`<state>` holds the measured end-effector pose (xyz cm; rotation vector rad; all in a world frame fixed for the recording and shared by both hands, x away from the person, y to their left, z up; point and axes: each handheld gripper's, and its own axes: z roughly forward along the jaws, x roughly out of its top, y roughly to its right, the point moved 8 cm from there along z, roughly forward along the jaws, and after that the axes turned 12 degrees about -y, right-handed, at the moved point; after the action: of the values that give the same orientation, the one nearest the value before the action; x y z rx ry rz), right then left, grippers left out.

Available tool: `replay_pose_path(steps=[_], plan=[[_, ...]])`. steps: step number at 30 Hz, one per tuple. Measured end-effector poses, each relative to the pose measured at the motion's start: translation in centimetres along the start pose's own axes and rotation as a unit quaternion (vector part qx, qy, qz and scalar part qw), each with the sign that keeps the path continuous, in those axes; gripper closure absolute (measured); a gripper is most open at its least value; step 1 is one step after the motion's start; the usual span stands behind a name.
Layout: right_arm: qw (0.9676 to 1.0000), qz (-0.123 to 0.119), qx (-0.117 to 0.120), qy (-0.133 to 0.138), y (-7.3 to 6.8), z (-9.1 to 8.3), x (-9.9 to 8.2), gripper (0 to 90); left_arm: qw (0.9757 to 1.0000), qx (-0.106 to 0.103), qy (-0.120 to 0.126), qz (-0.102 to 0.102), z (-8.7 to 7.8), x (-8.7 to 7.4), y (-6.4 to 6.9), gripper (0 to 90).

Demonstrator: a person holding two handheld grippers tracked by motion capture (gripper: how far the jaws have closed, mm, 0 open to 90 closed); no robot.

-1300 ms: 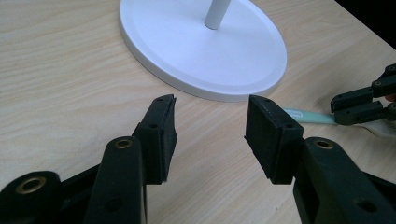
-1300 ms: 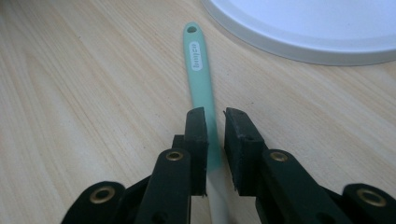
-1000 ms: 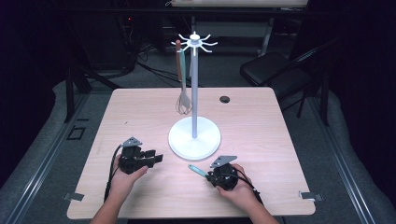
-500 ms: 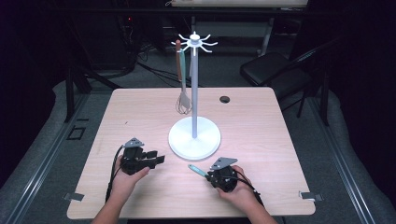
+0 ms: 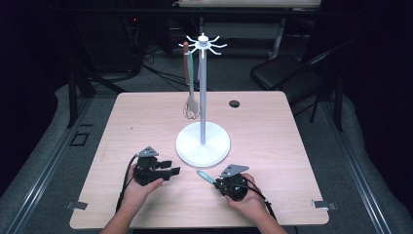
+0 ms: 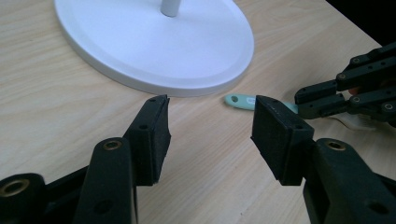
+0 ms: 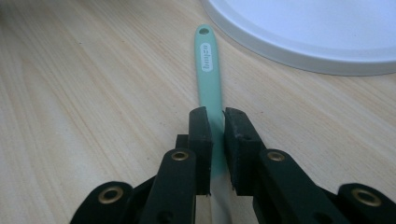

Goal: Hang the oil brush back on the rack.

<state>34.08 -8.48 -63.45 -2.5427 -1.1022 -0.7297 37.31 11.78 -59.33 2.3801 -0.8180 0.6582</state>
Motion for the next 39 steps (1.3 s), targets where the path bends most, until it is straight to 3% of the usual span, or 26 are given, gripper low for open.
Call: replay_pose_path(steps=[5, 17, 23, 33, 39], plan=[[1.0, -0.001, 0.0, 0.009, -0.1, -0.3, 0.1, 81.7, 0.9997, -0.026, 0.001, -0.003, 0.8, -0.1, 0.7, 43.6], [0.9991, -0.014, 0.012, 0.037, -1.0, -0.9, 0.7, 81.7, 0.9988, -0.046, -0.016, 0.009, 2.6, -0.3, 2.2, 43.0], [0.9985, -0.02, 0.019, 0.048, -1.5, -1.3, 1.0, 81.7, 0.9976, -0.068, -0.017, 0.0, 3.6, -0.1, 2.8, 43.2], [0.9971, -0.031, 0.036, 0.06, -2.3, -1.5, 1.3, 81.6, 0.9939, -0.109, -0.014, -0.002, 4.4, 0.2, 4.1, 45.6], [0.9968, -0.024, 0.049, 0.059, -2.2, -1.4, 1.4, 81.2, 0.9923, -0.122, -0.003, -0.02, 4.4, 0.4, 4.1, 47.2]])
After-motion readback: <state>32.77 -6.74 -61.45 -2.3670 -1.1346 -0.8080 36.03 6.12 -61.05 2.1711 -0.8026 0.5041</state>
